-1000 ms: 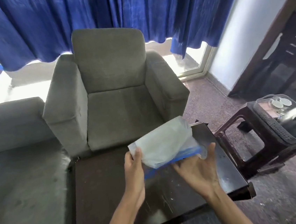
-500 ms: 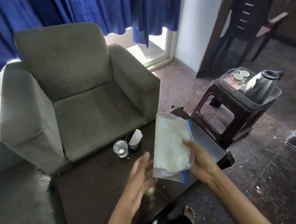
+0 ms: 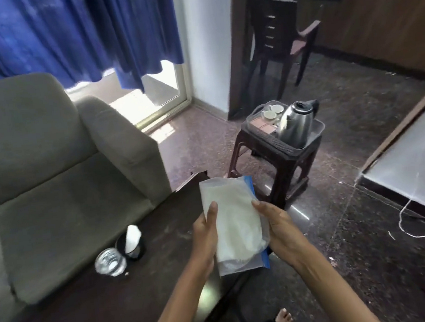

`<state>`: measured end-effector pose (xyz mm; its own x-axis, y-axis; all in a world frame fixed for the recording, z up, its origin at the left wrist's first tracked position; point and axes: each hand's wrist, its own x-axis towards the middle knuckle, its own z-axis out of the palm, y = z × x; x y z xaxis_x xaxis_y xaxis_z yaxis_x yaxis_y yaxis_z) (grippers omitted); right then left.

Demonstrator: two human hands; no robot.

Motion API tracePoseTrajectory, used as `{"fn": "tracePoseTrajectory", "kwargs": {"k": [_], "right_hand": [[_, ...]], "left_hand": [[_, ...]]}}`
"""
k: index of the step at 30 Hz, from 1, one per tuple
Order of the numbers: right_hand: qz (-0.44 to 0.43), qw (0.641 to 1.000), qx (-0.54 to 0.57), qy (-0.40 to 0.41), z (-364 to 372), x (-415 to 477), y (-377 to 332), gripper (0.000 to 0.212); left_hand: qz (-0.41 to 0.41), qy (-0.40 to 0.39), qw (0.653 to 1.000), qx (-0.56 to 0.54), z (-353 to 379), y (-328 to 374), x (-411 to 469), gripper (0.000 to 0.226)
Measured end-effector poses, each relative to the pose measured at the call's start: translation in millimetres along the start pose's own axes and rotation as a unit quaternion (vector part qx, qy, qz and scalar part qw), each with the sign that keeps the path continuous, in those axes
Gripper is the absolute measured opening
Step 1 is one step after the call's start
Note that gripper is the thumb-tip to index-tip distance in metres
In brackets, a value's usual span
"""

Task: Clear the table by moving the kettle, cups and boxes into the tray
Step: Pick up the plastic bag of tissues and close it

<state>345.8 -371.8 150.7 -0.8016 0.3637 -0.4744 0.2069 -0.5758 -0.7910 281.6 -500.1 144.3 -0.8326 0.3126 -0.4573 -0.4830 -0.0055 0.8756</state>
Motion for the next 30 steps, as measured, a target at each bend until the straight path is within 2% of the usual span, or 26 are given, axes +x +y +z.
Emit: {"fn": "tracePoseTrajectory", "kwargs": {"k": [2, 6, 10, 14, 17, 22, 25, 30], "right_hand": [[-0.019, 0.997, -0.056, 0.045, -29.6, 12.0, -21.0, 0.051], [-0.073, 0.983, -0.130, 0.104, -80.0, 41.8, -57.8, 0.058], [-0.108, 0.974, -0.142, 0.137, -118.1, 64.7, -90.4, 0.034], [-0.125, 0.971, -0.137, 0.154, -148.8, 95.4, -114.9, 0.031], [-0.125, 0.969, -0.134, 0.165, -166.8, 125.6, -130.6, 0.031], [-0.122, 0.966, -0.150, 0.170, -199.0, 189.5, -166.7, 0.027], [-0.081, 0.969, -0.163, 0.166, -218.9, 223.6, -197.9, 0.025], [-0.037, 0.982, -0.128, 0.136, -256.8, 270.6, -247.8, 0.027]], "left_hand": [[0.004, -0.004, 1.000, 0.013, 37.1, -3.6, 11.9, 0.027], [0.011, -0.031, 0.999, 0.014, 110.6, -10.0, 33.1, 0.032], [-0.005, -0.045, 0.999, -0.013, 169.2, -6.3, 52.5, 0.037], [-0.026, -0.053, 0.997, -0.039, 211.5, 0.9, 82.8, 0.037], [-0.033, -0.061, 0.996, -0.046, 238.4, 4.2, 114.3, 0.038], [-0.052, -0.126, 0.990, -0.044, 283.6, 15.6, 184.5, 0.035], [-0.080, -0.147, 0.986, -0.023, 312.5, 30.9, 224.9, 0.040], [-0.094, -0.181, 0.979, -0.019, 357.6, 51.7, 283.6, 0.031]]}}
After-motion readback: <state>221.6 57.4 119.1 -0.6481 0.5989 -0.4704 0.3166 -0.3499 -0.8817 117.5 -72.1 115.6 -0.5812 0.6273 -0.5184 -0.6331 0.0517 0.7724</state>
